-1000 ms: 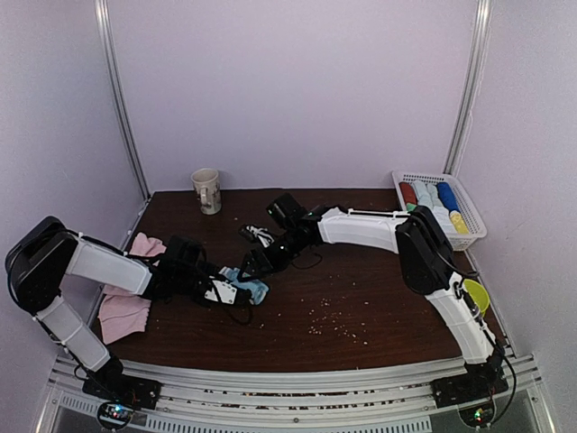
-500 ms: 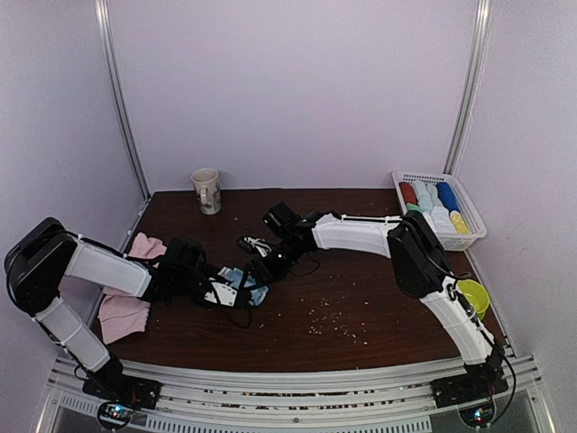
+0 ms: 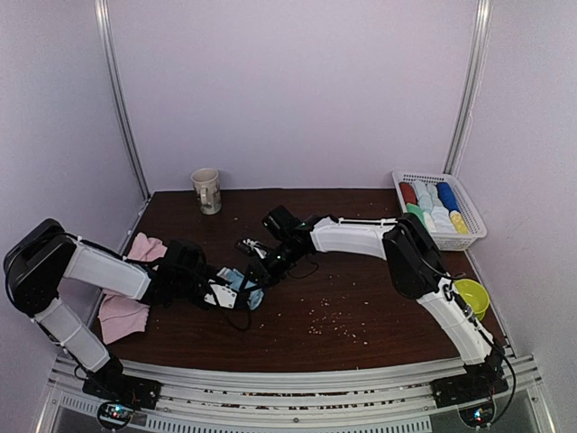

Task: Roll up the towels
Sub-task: Pick up the towel from the center of the board.

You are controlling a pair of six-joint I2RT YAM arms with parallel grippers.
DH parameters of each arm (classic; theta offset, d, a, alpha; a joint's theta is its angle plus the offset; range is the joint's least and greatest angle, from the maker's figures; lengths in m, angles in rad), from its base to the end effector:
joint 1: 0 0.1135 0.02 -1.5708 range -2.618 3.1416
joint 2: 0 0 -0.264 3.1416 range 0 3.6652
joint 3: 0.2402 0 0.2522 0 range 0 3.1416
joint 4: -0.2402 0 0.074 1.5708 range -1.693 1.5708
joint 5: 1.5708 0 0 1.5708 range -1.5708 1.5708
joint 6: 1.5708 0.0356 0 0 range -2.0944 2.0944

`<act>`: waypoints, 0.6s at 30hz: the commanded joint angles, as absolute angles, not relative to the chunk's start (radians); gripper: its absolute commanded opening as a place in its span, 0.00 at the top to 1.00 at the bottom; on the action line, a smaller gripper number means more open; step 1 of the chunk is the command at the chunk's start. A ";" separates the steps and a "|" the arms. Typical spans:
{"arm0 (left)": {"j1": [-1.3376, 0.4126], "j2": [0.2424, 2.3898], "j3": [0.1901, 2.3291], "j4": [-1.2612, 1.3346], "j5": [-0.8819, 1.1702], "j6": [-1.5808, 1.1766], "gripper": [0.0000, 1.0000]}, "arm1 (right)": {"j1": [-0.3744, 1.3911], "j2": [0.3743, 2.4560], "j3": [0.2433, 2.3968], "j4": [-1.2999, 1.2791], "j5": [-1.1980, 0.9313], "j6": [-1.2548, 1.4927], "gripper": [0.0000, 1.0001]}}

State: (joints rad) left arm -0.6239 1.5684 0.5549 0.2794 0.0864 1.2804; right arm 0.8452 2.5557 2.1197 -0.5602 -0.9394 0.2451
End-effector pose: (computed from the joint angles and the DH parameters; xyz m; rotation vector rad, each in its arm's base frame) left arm 0.2264 -0.1667 0.1280 1.9099 1.3050 0.2368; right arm 0.3362 0.4223 0.1307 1.1722 -2.4335 -1.5686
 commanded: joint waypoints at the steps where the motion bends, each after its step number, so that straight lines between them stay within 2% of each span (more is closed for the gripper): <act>1: -0.635 1.556 0.541 0.297 0.093 1.263 0.76 | 0.861 2.583 2.102 -0.522 -1.020 0.278 0.88; 4: -0.635 1.517 0.554 0.292 0.113 1.213 0.69 | 0.854 2.565 2.085 -0.507 -1.011 0.282 1.00; 7: -0.632 1.453 0.573 0.274 0.146 1.151 0.49 | 0.837 2.522 2.044 -0.470 -0.988 0.294 1.00; 13: -0.568 1.314 0.643 0.148 0.250 1.021 0.19 | 0.777 2.364 1.894 -0.338 -0.939 0.337 1.00; 18: -0.488 1.240 0.657 0.080 0.301 0.903 0.10 | 0.707 2.238 1.800 -0.259 -0.910 0.362 1.00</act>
State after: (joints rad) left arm -0.5488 1.2800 0.6369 0.1493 0.2283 1.0309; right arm 0.7712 2.3821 1.8427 -0.3725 -0.9493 0.3347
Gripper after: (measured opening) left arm 0.864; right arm 0.189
